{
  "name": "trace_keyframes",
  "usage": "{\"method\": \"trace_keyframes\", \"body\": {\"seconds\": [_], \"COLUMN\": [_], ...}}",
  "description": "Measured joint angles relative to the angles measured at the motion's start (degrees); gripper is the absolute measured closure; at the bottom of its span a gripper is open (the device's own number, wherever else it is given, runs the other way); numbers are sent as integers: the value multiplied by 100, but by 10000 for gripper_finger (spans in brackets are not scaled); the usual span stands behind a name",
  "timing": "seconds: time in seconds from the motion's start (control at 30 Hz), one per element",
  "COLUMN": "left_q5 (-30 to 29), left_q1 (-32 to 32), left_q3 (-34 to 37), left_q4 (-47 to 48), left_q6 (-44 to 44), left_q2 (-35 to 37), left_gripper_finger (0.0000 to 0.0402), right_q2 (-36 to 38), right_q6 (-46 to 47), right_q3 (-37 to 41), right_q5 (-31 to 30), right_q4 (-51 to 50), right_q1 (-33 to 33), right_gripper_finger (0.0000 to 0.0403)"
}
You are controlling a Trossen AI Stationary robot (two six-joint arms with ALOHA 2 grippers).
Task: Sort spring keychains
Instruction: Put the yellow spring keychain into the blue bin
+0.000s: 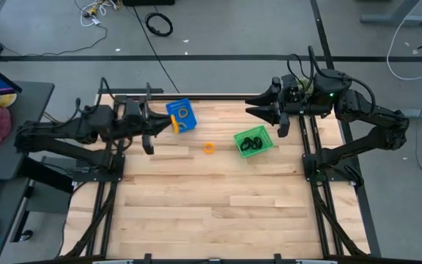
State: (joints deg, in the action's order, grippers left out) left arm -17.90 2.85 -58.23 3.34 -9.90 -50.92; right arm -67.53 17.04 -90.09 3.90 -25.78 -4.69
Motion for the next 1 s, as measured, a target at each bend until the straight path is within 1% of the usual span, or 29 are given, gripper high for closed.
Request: {"method": "trace_keyframes", "body": {"seconds": [0.03, 0.1, 0.2, 0.3, 0.33, 0.37, 0.43, 0.5, 0.57, 0.67, 0.73, 0.8, 0.87, 0.93, 1.0], "left_q5": [-223, -1031, -2702, -4332, -4741, -5030, -5377, -5413, -5322, -4893, -4564, -4272, -3893, -3326, -2527], "left_q1": [5, 6, 2, -1, 0, 0, -24, -76, -166, -519, -826, -1182, -1616, -2092, -2570], "left_q3": [1, -3, -3, -1, -2, -11, -5, -5, -8, -200, -481, -901, -1397, -1822, -2174], "left_q4": [-1, -47, -120, -424, -534, -657, -728, -851, -891, -691, -297, 429, 1398, 2416, 3217], "left_q6": [-22, -166, -491, -956, -1034, -1043, -1044, -1045, -1044, -1118, -1238, -1408, -1679, -2042, -2460], "left_q2": [-6, -56, -263, -528, -610, -703, -851, -1015, -1110, -1258, -1354, -1442, -1620, -1862, -2139], "left_gripper_finger": [383, 383, 383, 383, 383, 383, 383, 383, 383, 383, 383, 383, 383, 383, 383], "right_q2": [0, 0, 0, 0, 0, 0, 0, -1, -2, -2, -2, -2, -2, -2, -2], "right_q6": [0, 0, -6, -39, -42, -42, -42, -42, -42, -42, -41, -42, -42, -42, -40], "right_q3": [-1, -1, -1, -1, 0, -1, -1, -1, -1, 1, -1, 0, 1, 1, -1], "right_q5": [-5, -7, -9, -76, -98, -131, -153, -153, -153, -153, -153, -153, -153, -152, -151], "right_q4": [3, 35, 37, 39, 42, 44, 44, 46, 44, 46, 46, 43, 39, 31, 12], "right_q1": [0, 0, 0, 0, 0, 0, 0, 0, 0, 0, 0, 0, 0, 2, 2], "right_gripper_finger": [239, 239, 239, 239, 239, 239, 239, 239, 239, 239, 239, 239, 239, 239, 239]}}
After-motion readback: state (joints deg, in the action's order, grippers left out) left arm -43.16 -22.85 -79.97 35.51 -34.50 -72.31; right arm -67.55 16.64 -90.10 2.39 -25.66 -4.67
